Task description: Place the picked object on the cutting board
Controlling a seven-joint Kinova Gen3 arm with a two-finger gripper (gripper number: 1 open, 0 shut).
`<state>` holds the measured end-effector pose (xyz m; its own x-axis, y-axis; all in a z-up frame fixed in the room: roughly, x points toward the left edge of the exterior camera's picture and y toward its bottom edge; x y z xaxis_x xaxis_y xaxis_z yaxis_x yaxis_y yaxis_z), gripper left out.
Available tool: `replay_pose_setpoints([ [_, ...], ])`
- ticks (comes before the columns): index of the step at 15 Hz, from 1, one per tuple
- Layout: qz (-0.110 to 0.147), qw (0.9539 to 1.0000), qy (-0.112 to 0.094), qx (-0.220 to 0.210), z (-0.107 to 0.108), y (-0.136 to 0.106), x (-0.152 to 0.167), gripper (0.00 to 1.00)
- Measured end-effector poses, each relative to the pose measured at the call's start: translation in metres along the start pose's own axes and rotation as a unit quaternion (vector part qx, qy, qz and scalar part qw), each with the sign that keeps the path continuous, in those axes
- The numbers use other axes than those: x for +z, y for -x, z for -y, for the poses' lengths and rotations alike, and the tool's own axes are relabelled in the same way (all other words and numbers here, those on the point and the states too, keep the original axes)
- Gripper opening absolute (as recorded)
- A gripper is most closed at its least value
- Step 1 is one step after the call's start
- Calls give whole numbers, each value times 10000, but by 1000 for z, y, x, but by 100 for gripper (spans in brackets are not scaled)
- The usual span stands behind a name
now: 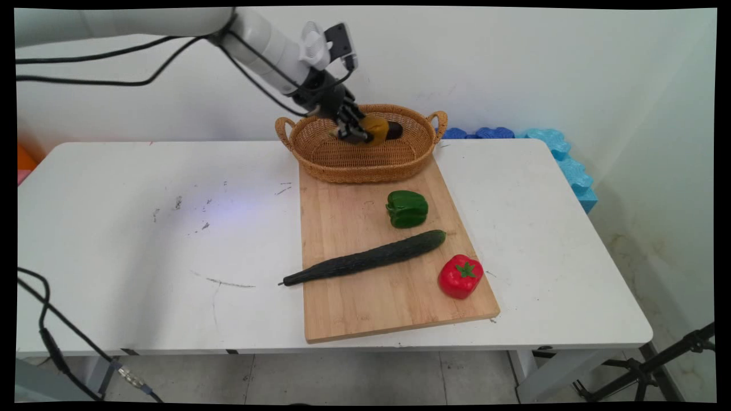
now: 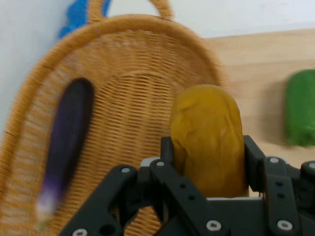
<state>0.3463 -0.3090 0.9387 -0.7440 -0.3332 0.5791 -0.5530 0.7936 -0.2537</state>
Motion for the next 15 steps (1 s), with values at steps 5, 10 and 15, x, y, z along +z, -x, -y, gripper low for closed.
replay_pose_setpoints([
  [5, 156, 9991, 372, -87, -36, 28, -28, 0],
  [10, 333, 9979, 553, -85, -55, 59, -33, 0],
  [15, 464, 9970, 623, -39, -66, 87, -19, 0],
])
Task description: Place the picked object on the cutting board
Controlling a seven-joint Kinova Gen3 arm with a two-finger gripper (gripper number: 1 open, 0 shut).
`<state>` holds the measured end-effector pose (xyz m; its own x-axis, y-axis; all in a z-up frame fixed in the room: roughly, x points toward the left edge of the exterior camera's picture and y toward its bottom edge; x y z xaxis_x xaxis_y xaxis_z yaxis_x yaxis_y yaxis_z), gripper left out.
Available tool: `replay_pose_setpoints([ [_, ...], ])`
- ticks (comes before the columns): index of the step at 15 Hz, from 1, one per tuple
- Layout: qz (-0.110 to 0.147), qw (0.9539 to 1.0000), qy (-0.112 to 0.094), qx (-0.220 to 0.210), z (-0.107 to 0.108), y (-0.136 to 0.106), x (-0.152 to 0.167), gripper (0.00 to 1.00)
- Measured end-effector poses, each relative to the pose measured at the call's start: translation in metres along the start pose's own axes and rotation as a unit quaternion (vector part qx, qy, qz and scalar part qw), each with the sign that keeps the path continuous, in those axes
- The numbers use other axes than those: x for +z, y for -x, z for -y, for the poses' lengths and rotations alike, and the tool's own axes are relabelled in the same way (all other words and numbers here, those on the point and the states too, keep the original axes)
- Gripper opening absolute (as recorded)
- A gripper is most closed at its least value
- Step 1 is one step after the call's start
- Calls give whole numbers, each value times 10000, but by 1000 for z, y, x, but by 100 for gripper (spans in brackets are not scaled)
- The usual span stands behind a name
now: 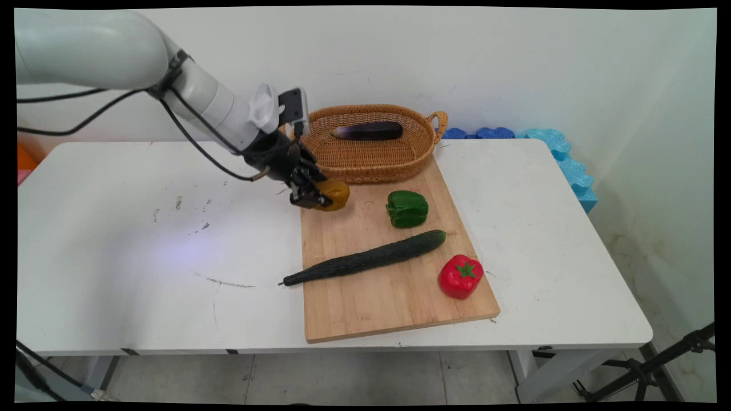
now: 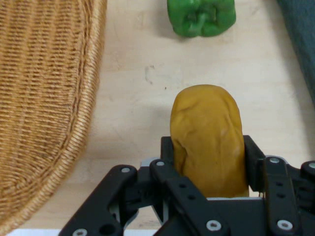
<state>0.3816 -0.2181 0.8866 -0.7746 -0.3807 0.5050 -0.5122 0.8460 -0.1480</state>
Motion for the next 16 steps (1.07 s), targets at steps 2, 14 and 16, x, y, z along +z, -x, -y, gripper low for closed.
replay_pose_setpoints([
  [2, 17, 10000, 20, 9, -1, 7, 12, 0],
  [14, -88, 9999, 109, -33, 0, 21, 66, 100],
  [16, -101, 9999, 121, -31, 0, 22, 69, 100],
])
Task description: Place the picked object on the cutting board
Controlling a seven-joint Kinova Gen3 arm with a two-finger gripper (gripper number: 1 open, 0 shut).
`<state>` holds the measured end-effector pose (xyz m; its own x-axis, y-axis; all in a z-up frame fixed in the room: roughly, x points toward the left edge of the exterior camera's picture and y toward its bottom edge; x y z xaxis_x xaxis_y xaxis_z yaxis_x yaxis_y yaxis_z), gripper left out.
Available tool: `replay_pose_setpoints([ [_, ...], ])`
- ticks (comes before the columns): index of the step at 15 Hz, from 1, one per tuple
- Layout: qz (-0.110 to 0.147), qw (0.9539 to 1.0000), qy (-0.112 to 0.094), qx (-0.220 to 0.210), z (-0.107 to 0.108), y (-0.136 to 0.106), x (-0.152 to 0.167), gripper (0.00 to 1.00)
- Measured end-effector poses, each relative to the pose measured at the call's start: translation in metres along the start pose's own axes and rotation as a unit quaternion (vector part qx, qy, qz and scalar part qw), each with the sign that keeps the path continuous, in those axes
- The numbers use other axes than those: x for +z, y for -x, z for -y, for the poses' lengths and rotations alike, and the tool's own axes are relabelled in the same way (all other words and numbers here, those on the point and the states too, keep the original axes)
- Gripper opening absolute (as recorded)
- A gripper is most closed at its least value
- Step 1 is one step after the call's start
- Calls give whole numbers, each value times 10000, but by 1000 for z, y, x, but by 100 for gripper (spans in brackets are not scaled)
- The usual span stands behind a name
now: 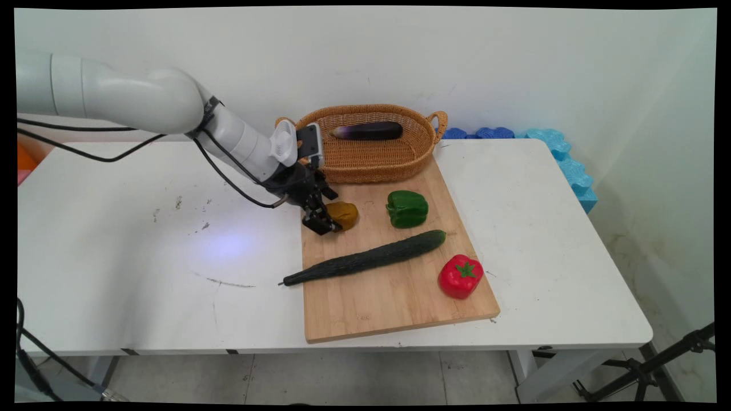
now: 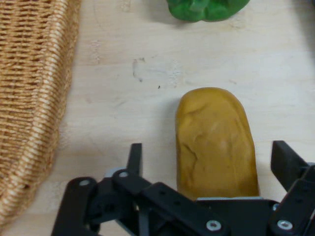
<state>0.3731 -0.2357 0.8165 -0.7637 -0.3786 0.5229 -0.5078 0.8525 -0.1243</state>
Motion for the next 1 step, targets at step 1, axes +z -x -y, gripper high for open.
replay_pose_setpoints([
  [1, -10, 10000, 10, 7, 0, 1, 2, 100],
])
